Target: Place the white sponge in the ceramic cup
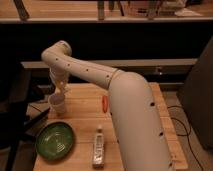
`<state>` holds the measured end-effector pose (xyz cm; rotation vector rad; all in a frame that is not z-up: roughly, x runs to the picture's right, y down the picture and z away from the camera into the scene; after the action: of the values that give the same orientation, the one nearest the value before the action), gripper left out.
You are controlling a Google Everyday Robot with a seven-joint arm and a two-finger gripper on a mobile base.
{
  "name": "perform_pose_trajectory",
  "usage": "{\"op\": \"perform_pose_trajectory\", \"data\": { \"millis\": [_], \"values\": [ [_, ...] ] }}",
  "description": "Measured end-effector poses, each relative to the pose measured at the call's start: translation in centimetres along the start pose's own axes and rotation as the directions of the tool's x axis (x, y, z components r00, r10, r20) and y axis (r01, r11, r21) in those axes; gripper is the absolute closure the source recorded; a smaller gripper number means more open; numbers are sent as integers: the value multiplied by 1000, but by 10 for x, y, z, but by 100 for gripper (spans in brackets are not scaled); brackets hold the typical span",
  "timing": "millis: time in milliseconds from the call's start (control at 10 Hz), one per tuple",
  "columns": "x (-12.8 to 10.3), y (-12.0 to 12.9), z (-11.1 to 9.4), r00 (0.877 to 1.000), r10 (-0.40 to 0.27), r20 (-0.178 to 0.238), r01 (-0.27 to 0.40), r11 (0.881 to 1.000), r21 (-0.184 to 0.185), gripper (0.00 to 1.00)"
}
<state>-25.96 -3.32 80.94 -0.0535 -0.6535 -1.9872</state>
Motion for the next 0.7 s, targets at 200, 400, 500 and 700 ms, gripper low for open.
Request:
{"op": "perform_pose_trajectory", "data": {
  "millis": [200,400,500,700],
  "values": [
    [-7,-20,-11,999,-32,1,32,999,15,99],
    [-14,-33,-12,998,-55,12,55,998,24,95],
    [-18,-40,-12,998,-63,22,62,998,33,85],
    [-29,-53,-8,996,-81,45,78,996,52,65]
  ]
}}
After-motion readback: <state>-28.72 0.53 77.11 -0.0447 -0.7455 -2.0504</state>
